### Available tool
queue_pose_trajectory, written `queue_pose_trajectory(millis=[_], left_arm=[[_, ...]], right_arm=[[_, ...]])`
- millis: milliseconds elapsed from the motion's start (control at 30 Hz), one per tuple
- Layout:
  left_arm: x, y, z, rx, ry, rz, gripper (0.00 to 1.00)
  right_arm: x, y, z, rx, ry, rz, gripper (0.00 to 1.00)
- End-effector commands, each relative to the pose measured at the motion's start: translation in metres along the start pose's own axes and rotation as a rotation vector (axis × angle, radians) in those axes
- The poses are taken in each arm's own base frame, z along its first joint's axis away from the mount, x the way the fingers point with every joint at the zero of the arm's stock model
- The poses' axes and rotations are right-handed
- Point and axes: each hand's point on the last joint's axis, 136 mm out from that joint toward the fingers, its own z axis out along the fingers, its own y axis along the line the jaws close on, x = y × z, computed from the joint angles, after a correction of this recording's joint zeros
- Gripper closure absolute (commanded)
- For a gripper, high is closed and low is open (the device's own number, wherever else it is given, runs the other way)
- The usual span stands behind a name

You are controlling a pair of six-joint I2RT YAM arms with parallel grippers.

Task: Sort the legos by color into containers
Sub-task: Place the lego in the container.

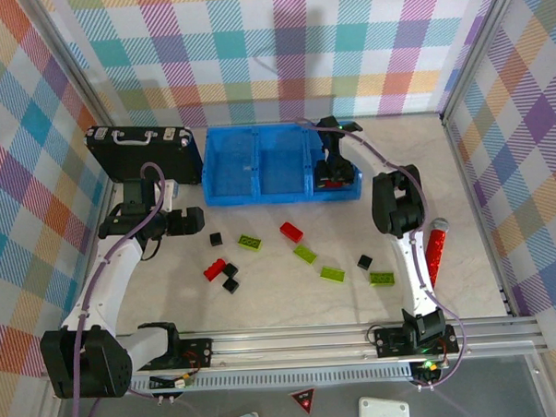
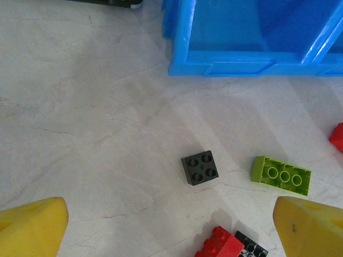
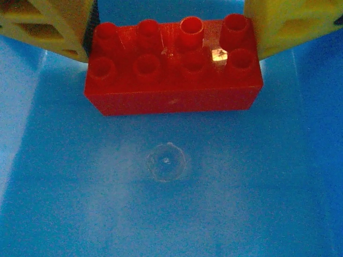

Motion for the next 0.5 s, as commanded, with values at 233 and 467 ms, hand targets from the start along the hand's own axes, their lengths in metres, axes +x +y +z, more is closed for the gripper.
queue_pose_trajectory(millis=[233, 467], left_arm=[[-0.005, 0.001, -0.006, 0.000, -0.018, 0.016, 0.02], [-0.005, 0.001, -0.006, -0.001, -0.017, 0.017, 0.02]], right_arm=[[-0.007, 0.000, -0.032, -0.018, -0.028, -0.003, 0.36], [-0.010, 0.000, -0.053, -0.028, -0.051, -0.003, 0.34]])
